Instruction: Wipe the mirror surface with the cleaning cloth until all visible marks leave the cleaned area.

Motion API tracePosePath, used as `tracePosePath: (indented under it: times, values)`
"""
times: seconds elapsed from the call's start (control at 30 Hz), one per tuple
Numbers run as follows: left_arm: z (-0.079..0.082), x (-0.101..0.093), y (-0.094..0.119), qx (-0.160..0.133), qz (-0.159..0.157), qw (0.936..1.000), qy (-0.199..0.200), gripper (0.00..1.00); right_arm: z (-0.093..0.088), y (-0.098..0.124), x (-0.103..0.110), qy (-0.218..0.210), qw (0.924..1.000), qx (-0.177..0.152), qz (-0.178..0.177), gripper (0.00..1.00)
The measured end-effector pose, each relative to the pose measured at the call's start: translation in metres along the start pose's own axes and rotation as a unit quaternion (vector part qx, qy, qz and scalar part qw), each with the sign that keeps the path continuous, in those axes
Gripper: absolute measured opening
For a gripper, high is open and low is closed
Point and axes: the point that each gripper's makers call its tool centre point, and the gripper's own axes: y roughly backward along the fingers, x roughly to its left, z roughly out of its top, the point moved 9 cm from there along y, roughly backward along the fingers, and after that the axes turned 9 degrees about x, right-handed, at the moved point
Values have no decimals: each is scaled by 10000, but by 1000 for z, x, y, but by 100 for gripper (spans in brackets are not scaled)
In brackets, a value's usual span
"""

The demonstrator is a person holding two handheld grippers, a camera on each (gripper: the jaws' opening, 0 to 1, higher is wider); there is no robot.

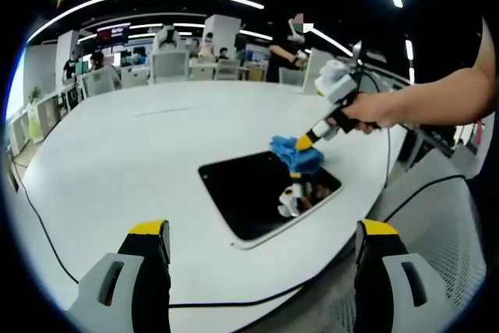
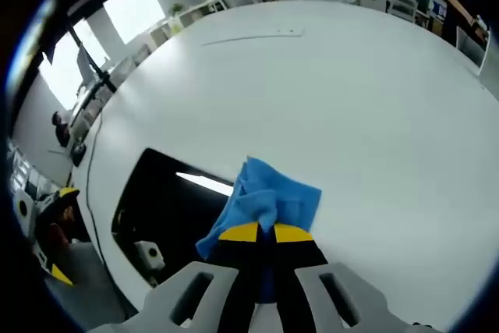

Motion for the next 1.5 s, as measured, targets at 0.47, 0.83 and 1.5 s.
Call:
tracePosePath:
  times: [0.47, 0.83, 1.5]
  values:
    - [-1, 0, -2, 22, -24, 10000, -7, 100, 21, -9, -5, 177, 9998, -43, -93, 0]
    - [-1, 0, -2, 48, -27, 10000, -10, 99, 19, -6, -3, 265, 9995, -83, -125, 0]
    - [-2, 0, -1, 82, -35, 10000, -18, 99, 15, 60, -37, 308, 9984, -454, -95, 0]
